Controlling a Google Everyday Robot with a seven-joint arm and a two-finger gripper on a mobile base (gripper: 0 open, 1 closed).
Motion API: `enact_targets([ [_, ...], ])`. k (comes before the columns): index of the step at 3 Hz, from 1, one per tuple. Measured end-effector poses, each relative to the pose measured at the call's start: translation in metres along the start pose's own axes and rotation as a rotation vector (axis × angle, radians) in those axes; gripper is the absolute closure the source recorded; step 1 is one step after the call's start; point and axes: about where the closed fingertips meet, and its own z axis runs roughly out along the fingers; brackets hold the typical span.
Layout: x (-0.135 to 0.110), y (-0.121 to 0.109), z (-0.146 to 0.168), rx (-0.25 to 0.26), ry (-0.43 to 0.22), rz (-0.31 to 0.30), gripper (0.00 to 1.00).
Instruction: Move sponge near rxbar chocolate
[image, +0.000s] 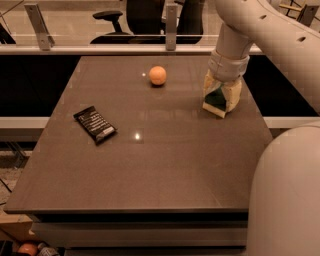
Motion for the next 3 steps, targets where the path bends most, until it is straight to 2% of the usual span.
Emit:
enact_targets([
  [1, -0.001, -0.006, -0.003, 0.017, 0.015, 0.003, 1.0],
  [2, -0.013, -0.012, -0.018, 0.089, 0.024, 0.019, 1.0],
  [3, -0.035, -0.014, -0.038, 0.205, 0.034, 0.06, 1.0],
])
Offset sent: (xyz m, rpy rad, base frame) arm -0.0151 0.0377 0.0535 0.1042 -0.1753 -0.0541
